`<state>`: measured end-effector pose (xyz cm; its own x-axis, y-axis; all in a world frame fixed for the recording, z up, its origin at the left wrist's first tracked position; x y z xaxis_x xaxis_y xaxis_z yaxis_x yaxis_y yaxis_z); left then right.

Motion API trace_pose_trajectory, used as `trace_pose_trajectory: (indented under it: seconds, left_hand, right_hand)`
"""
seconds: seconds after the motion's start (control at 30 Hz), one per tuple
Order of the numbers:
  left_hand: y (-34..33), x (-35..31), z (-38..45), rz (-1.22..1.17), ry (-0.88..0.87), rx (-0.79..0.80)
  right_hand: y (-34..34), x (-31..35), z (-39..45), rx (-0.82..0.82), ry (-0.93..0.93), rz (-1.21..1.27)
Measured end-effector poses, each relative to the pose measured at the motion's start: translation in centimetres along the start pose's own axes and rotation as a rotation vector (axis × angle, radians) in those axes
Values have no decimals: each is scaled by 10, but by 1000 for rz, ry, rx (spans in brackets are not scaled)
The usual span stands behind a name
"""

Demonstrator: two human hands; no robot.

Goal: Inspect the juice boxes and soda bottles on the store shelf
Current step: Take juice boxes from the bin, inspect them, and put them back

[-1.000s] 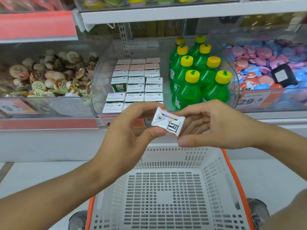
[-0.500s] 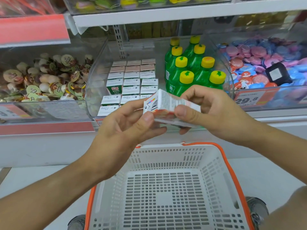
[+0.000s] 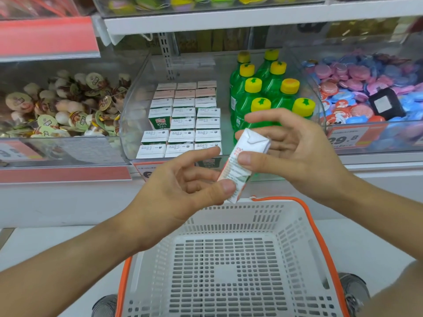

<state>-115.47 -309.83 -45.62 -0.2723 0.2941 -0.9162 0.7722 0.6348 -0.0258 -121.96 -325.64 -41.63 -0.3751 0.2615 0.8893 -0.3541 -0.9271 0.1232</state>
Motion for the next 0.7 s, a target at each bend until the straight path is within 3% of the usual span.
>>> trace_pose_trajectory:
  seconds: [0.23, 0.5, 0.7]
  left_hand:
    - [-1, 2, -2, 107, -2, 31]
    - [7, 6, 1, 88, -11, -14]
    - [8, 0, -3, 129, -117, 28]
  right_hand:
    - [-9, 2, 1, -47, 88, 97]
    - [-15, -9, 6, 20, 10, 188]
    - [-22, 3, 4, 51, 105, 125]
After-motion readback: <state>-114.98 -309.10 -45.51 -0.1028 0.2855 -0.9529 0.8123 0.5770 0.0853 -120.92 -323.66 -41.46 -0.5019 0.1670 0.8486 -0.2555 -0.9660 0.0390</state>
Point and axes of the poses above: each hand's wrist, its own z-axis towards the middle knuckle, its own y-axis out of the back of the hand, x = y × z, the point moved 9 cm from there along z, towards the middle knuckle, and after that the axes turned 15 degrees about y, right-handed, at the moved point
